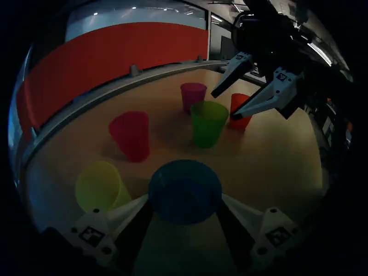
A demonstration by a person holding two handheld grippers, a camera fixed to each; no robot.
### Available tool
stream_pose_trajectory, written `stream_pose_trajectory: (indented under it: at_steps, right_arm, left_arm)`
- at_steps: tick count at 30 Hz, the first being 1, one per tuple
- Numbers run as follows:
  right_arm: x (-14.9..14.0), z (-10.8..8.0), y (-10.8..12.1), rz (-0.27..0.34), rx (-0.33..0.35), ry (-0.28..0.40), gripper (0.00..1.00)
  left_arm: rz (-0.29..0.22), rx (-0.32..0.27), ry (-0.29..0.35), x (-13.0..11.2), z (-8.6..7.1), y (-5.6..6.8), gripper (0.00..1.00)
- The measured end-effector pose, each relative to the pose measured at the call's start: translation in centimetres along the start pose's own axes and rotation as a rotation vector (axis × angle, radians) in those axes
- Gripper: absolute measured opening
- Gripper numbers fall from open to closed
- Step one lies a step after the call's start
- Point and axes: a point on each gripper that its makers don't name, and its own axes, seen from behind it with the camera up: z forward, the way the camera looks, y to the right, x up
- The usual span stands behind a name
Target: Pour water
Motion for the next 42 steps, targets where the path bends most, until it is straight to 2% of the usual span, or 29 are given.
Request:
stream_pose_trajectory:
  at_steps: [23, 32, 36, 42]
  right_arm:
    - [-0.6, 2.0, 0.6, 0.016, -0.023, -0.051, 1.0]
    - [-0.6, 2.9, 0.4, 0.042, -0.025, -0.063, 0.99]
    - [-0.6, 3.4, 0.4, 0.053, -0.024, -0.059, 0.95]
    - [-0.5, 3.5, 0.3, 0.039, -0.032, -0.046, 0.93]
  left_arm:
    - [-0.015, -0.011, -0.002, -0.1, 0.1, -0.2, 0.86]
    - [-0.018, -0.013, 0.004, 0.0, 0.2, -0.2, 0.85]
    - [-0.021, -0.015, 0.006, 0.1, 0.1, -0.3, 0.85]
    - [-0.023, -0.015, 0.007, 0.1, 0.0, -0.3, 0.84]
